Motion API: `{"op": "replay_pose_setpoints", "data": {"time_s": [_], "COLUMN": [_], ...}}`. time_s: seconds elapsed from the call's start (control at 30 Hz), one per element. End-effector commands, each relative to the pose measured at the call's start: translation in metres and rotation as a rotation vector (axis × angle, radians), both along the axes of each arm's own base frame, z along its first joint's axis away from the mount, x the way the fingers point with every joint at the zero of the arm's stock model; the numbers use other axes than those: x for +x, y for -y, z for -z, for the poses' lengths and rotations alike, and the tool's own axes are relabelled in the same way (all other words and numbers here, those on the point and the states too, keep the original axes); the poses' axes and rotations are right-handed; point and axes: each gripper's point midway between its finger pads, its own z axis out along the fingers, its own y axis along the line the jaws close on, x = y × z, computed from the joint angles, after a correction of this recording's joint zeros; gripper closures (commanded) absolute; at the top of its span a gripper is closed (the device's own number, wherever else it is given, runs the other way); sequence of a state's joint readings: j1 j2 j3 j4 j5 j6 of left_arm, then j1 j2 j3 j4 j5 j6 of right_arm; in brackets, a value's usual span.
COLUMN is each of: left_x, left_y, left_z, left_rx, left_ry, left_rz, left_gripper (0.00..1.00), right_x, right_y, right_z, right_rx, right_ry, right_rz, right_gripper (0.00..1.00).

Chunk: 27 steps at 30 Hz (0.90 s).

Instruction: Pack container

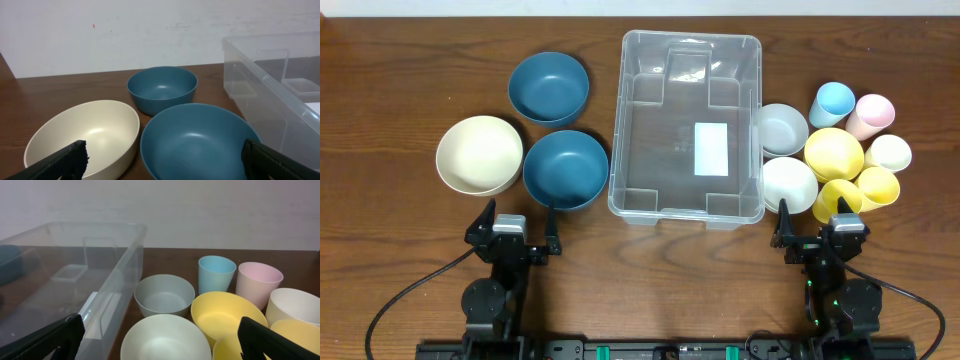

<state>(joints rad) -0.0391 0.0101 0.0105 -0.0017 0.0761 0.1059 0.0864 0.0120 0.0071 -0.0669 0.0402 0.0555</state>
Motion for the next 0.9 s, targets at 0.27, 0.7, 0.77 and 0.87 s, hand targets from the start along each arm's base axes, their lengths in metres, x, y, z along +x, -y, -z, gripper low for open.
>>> {"op": "replay_pose_setpoints", "data": {"time_s": [0.27,0.7,0.77,0.87], "left_x": [-0.001,-0.001,0.012,0.036], "left_y": [0.010,0.003,0.011,0.018], "left_z": [-0.013,-0.130,-0.143,-0.156], "left_rx": [0.010,-0.073,-0.041,-0.030], "left_ry": [0.053,-0.091,-0.219,-0.410], "left_rz": [0.061,0.013,0.058,0.094], "left_gripper": [0.02,0.02,0.02,0.02], "right_x": [0.000,0.000,0.000,0.000], "right_y": [0.003,0.003,0.003,0.003], "right_z": [0.000,0.000,0.000,0.000], "right_rx": [-0.012,-0.012,-0.012,-0.012], "right_ry": [0.001,0.001,0.001,0.001], "right_rz": [0.011,0.011,0.011,0.011], "right_gripper": [0.01,0.01,0.01,0.01]}}
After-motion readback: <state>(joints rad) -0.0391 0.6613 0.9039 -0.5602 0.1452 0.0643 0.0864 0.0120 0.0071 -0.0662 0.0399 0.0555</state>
